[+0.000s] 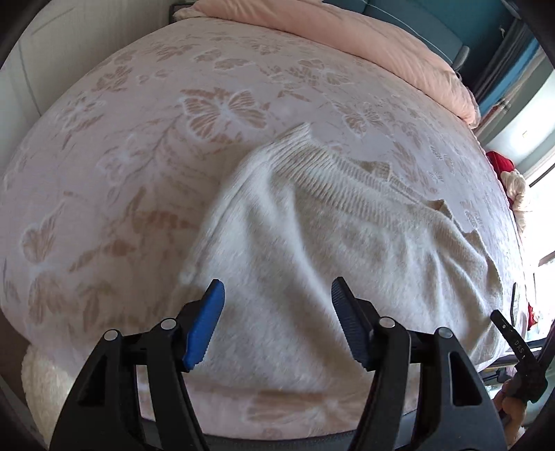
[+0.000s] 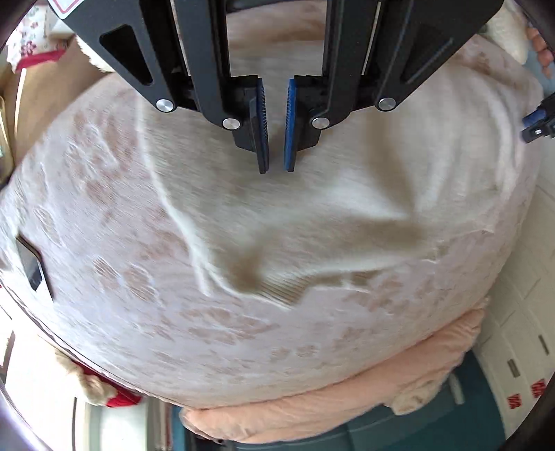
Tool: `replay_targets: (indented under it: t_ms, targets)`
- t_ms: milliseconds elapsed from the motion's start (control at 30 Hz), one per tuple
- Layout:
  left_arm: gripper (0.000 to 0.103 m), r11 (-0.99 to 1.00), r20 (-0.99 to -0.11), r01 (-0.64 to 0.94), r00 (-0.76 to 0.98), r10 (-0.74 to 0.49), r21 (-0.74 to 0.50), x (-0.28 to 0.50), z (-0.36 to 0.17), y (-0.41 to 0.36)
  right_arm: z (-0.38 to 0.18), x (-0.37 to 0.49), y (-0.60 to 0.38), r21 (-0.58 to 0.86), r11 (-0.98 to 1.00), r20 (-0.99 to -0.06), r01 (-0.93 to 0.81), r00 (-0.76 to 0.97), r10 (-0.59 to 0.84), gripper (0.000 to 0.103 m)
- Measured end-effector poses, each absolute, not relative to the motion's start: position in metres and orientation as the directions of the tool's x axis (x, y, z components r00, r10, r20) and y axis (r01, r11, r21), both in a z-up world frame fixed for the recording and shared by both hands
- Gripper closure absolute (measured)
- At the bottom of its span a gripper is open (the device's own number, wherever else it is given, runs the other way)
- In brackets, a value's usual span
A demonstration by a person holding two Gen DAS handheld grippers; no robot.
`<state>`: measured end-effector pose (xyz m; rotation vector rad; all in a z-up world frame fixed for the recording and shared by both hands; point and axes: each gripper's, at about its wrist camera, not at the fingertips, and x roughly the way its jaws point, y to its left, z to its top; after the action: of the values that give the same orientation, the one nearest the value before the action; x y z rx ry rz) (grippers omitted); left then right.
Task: Fold small clothes
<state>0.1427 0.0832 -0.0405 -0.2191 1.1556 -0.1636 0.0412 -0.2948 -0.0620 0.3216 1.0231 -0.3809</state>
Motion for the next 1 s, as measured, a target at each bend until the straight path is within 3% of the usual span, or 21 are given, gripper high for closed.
replay_targets:
  t_ms: [33, 133, 200, 267, 300, 333, 467, 567, 633, 767, 800, 833, 867, 900, 1000]
  targets:
    - [0.041, 0.966, -0.891, -0.003, 0.387, -0.237, -0.258, 0.137, -0.047, 0.09, -0.082, 0.037, -0.307, 0.053, 0.884, -0.894, 0.464, 0.417, -0.165, 0.103]
    - [0.041, 0.96, -0.905, -0.05, 0.348, -0.243, -0.277, 0.127, -0.067, 0.101, -0.077, 0.027, -0.327, 0.214, 0.845, -0.876, 0.49, 0.478, -0.055, 0.101]
    - [0.041, 0.956, -0.899, -0.069, 0.366, -0.241, -0.284, 0.119, -0.062, 0.107, -0.055, 0.019, -0.325, 0.236, 0.834, -0.853, 0.5, 0.517, -0.068, 0.085]
    - [0.034, 0.927, -0.873, -0.105, 0.39, -0.294, -0.359, 0.111, -0.055, 0.118, -0.04, 0.011, -0.317, 0.265, 0.845, -0.827, 0.465, 0.56, -0.05, 0.072]
    - [0.018, 0.901, -0.855, -0.145, 0.405, -0.324, -0.41, 0.106, -0.054, 0.126, -0.036, 0.008, -0.309, 0.265, 0.855, -0.824, 0.445, 0.565, -0.039, 0.058]
    - [0.009, 0.867, -0.836, -0.195, 0.425, -0.347, -0.459, 0.099, -0.055, 0.134, -0.036, 0.004, -0.301, 0.256, 0.866, -0.826, 0.43, 0.562, -0.035, 0.052]
    - [0.009, 0.729, -0.814, -0.384, 0.399, -0.422, -0.566, 0.09, -0.087, 0.154, -0.052, -0.012, -0.281, 0.215, 0.877, -0.856, 0.43, 0.516, -0.044, 0.048]
    - [0.008, 0.659, -0.795, -0.452, 0.412, -0.445, -0.602, 0.092, -0.105, 0.157, -0.061, -0.024, -0.303, 0.158, 0.803, -0.873, 0.575, 0.462, -0.159, 0.046]
    - [0.005, 0.661, -0.794, -0.449, 0.427, -0.433, -0.602, 0.097, -0.104, 0.152, -0.066, -0.024, -0.328, 0.207, 0.739, -0.871, 0.641, 0.465, -0.159, 0.033]
    - [0.005, 0.692, -0.803, -0.426, 0.436, -0.407, -0.582, 0.114, -0.099, 0.141, -0.097, 0.007, -0.352, 0.32, 0.684, -0.896, 0.655, 0.444, -0.006, 0.023]
    - [0.008, 0.688, -0.795, -0.418, 0.439, -0.418, -0.593, 0.117, -0.099, 0.14, -0.098, 0.012, -0.35, 0.309, 0.682, -0.895, 0.663, 0.444, -0.026, 0.019]
    - [0.026, 0.681, -0.785, -0.408, 0.438, -0.437, -0.607, 0.12, -0.097, 0.139, -0.096, 0.017, -0.346, 0.307, 0.689, -0.889, 0.657, 0.457, -0.039, 0.029]
    - [0.039, 0.68, -0.781, -0.398, 0.42, -0.461, -0.616, 0.125, -0.096, 0.136, -0.092, 0.025, -0.342, 0.341, 0.704, -0.876, 0.623, 0.482, -0.001, 0.048]
    - [0.068, 0.68, -0.78, -0.389, 0.392, -0.489, -0.622, 0.13, -0.096, 0.134, -0.086, 0.034, -0.338, 0.38, 0.709, -0.867, 0.594, 0.496, 0.049, 0.079]
    - [0.079, 0.628, -0.73, -0.374, 0.398, -0.556, -0.682, 0.14, -0.076, 0.142, -0.031, 0.062, -0.322, 0.459, 0.756, -0.792, 0.466, 0.6, 0.112, 0.083]
